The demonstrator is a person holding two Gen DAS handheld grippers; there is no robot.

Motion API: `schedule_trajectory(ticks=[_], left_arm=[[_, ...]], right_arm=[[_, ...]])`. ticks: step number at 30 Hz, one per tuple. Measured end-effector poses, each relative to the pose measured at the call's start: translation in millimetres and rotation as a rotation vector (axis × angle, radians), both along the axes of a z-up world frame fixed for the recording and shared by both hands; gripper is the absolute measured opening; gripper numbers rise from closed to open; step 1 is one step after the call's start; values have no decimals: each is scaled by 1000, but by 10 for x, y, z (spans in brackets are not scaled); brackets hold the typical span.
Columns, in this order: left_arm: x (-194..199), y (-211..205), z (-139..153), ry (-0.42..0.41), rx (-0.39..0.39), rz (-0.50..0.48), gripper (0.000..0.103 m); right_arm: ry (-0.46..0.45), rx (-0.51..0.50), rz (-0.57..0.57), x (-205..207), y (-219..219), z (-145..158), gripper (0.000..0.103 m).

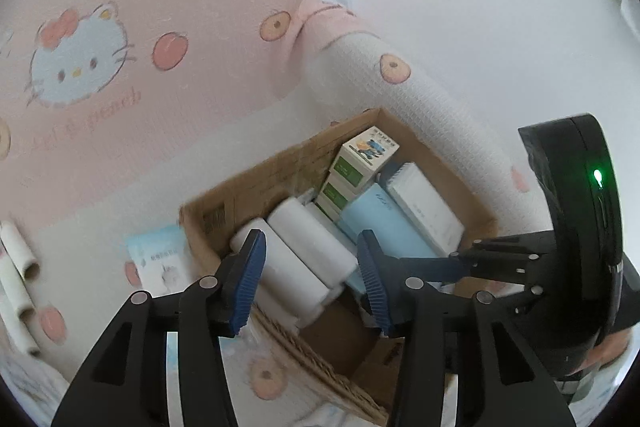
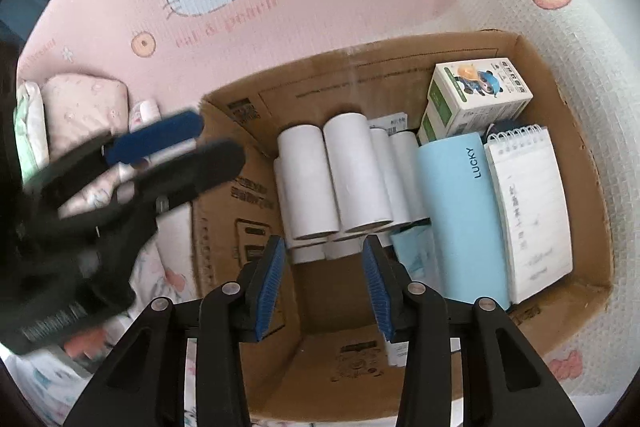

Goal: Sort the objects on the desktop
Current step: 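Withdraw both open grippers up and away from the box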

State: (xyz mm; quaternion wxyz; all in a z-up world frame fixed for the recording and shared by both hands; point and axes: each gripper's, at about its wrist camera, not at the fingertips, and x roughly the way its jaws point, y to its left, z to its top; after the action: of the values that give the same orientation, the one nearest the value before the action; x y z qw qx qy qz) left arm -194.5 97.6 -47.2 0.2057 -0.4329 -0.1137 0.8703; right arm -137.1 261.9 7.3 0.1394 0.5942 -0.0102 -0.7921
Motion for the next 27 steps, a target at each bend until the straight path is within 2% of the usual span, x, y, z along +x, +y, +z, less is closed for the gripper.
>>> schedule_trajectory(ticks=[2, 4, 6, 9, 11, 14, 18, 23, 27], left_arm=[[155, -74, -42, -7, 61, 18, 52], [285, -144, -72, -8, 103, 33, 52], [451, -212, -105, 6, 118, 64, 52], [657, -252, -139, 56, 72, 75, 52], [800, -292, -192, 80, 61, 76, 52], [944, -345, -268, 74, 52, 69, 52], [1061, -394, -234, 82, -34, 80, 52], [1193, -449, -71, 102, -95, 60, 66], [1330, -473, 86, 122, -90, 60, 69]], right_arm=[[10, 18, -2, 299, -152, -236, 38], [19, 45, -14, 413, -220, -259, 40], [30, 74, -20, 476, -296, -352, 47], [45, 107, -34, 580, -391, -424, 50], [61, 123, -43, 709, -459, -319, 50], [82, 153, -50, 821, -565, -277, 51], [94, 207, -55, 950, -707, -263, 53], [122, 246, -71, 1130, -824, -176, 54], [167, 282, -86, 1293, -846, -77, 55]])
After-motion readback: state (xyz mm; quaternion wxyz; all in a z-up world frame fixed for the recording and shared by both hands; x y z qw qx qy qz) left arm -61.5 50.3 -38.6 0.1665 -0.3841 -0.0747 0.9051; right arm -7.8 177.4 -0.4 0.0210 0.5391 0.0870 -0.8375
